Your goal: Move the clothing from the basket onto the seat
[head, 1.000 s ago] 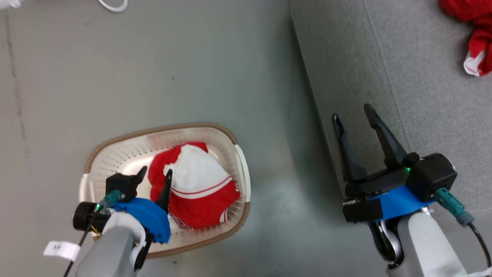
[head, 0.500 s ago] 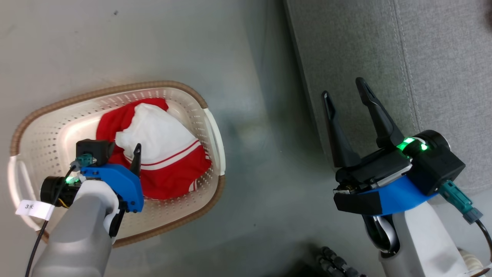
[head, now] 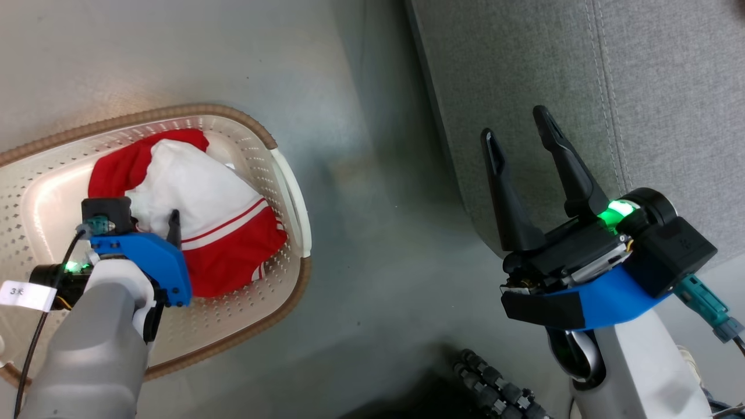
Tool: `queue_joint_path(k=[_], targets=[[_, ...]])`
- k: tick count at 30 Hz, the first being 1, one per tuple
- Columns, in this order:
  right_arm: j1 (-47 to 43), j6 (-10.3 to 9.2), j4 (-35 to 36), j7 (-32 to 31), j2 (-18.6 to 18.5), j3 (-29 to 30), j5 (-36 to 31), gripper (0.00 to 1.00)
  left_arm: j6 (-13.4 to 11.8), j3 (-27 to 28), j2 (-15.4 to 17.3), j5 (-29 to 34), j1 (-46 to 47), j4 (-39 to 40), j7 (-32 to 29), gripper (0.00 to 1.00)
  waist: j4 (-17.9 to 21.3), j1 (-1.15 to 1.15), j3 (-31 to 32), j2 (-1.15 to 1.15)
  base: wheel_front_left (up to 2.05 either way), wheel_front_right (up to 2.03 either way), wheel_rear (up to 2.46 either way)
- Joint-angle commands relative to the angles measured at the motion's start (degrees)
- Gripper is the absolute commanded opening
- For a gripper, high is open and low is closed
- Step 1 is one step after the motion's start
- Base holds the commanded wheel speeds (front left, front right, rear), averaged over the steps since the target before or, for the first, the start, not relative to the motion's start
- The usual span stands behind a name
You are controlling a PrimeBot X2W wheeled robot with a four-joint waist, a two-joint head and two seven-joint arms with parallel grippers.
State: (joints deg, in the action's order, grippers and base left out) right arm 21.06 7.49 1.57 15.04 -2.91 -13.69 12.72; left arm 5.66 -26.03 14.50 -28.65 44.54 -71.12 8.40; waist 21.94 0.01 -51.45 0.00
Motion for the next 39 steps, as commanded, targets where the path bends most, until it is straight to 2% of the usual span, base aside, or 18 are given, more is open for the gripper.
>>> queue_joint_path(k=[1, 5, 6, 8, 19, 26, 34, 39], targets=[[0.82, 0.02, 0.40, 0.19, 0.02, 0.08, 0.13, 1.00, -0.49, 0.26, 0.27, -0.31, 1.17, -0.38, -0.49, 1.00, 0.44, -0.01, -0.57, 0.00, 0.00, 0.00, 0.00], [-0.01, 0.02, 0.65, 0.19, 0.03, -0.02, 0.50, 1.00, -0.38, -0.15, 0.57, -0.51, 1.71, -1.13, -2.30, 1.00, 0.64, -0.01, -0.79, 0.00, 0.00, 0.00, 0.00], [-0.06, 0.02, 0.63, 0.20, 0.03, -0.06, 0.56, 1.00, -0.28, -0.31, 0.77, -0.44, 1.72, -1.25, -2.55, 0.60, 0.70, -0.01, -0.80, 0.00, 0.00, 0.00, 0.00], [0.13, 0.02, 0.47, 0.20, 0.03, -0.28, 0.88, 1.00, 0.06, -0.36, 1.22, -0.87, 1.81, -1.59, -3.06, 0.00, 0.92, -0.01, -0.75, 0.00, 0.00, 0.00, 0.00], [1.44, 0.02, -0.30, 0.20, 0.03, -0.99, 1.72, 1.00, 1.47, -1.13, 2.73, -2.11, 1.94, -1.98, -1.66, 0.00, 1.33, -0.01, -0.47, 0.00, 0.00, 0.00, 0.00], [2.06, 0.02, -1.10, 0.20, 0.03, -0.93, 0.93, 1.00, 1.88, -1.78, 1.67, -3.65, 0.69, -2.15, -1.37, 0.00, 0.28, -0.01, 1.65, 0.00, 0.00, 0.00, 0.00], [2.31, 0.02, -3.05, 0.20, 0.02, -1.15, 0.02, 1.00, 1.79, -4.17, -0.55, -5.81, -2.36, -0.30, -0.51, 0.00, -2.19, -0.01, 8.29, 0.00, 0.00, 0.00, 0.00], [1.38, 0.02, -5.02, 0.20, 0.00, -0.82, -1.15, 1.00, 1.80, -7.53, -2.20, -7.67, -5.31, 2.80, 0.36, 0.00, -4.39, -0.01, 14.27, 0.00, 0.00, 0.00, 0.00]])
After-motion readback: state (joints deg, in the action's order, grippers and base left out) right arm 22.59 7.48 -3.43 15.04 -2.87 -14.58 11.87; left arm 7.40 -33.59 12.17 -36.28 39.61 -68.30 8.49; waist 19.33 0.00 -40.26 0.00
